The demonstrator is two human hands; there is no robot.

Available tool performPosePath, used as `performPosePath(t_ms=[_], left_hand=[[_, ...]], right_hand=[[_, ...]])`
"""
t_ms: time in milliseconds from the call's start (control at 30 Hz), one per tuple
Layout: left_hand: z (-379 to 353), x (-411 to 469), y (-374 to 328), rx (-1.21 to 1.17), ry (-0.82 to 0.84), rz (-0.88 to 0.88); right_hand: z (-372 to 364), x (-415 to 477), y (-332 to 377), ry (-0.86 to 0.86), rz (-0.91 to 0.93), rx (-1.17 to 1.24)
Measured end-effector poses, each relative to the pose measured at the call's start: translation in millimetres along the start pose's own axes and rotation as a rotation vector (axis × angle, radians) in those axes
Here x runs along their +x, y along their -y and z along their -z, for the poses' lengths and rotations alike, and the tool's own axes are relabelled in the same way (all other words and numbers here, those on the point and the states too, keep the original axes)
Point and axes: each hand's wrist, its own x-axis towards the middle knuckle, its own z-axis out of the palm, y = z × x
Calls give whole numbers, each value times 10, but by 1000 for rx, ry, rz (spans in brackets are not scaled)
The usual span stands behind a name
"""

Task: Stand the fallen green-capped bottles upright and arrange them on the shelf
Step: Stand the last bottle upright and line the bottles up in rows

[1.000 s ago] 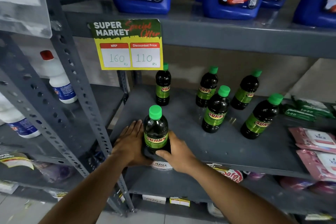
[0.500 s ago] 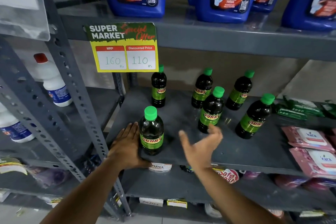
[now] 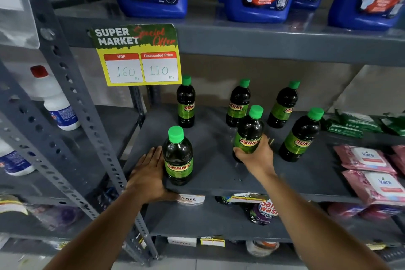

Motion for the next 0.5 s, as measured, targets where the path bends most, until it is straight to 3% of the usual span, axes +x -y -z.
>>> performPosePath(t_ms=[500], left_hand=[[12,-22,-24,17,-49,-11]], right_hand=[[169,-590,-179,114,99,-16]])
